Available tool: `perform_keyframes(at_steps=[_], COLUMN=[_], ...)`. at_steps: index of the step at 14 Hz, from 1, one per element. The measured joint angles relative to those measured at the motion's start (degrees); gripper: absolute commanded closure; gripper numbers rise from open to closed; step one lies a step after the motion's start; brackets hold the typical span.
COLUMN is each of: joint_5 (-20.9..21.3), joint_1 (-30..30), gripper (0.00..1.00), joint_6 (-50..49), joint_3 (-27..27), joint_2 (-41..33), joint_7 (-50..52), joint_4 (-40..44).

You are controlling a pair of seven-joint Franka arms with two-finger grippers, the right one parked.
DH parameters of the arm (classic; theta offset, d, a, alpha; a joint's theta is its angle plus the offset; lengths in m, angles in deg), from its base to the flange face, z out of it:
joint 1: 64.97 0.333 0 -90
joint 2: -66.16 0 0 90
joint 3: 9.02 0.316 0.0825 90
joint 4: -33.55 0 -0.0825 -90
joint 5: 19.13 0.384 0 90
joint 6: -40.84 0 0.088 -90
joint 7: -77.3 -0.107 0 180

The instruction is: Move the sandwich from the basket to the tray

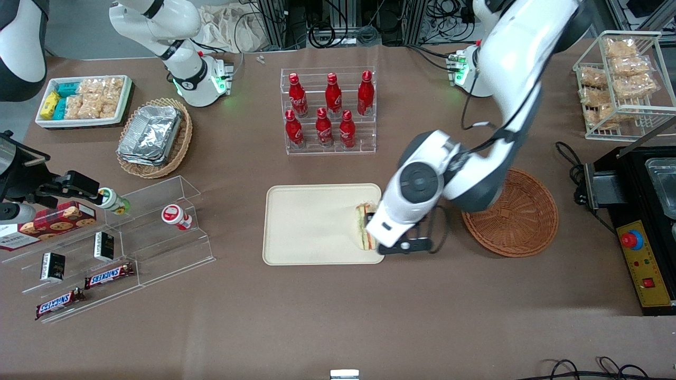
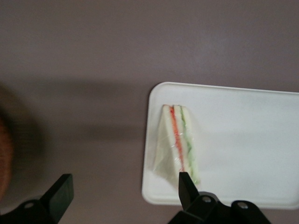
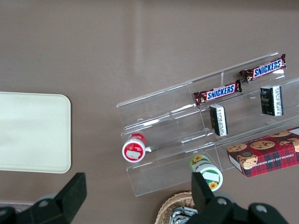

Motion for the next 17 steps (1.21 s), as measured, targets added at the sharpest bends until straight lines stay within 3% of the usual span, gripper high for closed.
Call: perform_keyframes(at_steps=[4,8,12,14,17], joint_5=[-2.3,-5.9,-5.7,-3.1,-2.6], joint_1=[6.1,5.7,5.9,5.9,5.9], gripper=[0.0,0.0,0.0,0.0,0.0], joint_6=[-9.6,-14.3,-11.5,-10.4,-9.0], joint_3=[1.0,12.6,21.6,22.8,22.9], joint_2=[-8.1,-15.2,-24.3,-26.2,-26.4], joint_7=[-11.0,-29.8,-42.2,-44.0,-45.2], joint_4=[-0.3,-4.1,-14.9,-18.0,-18.9])
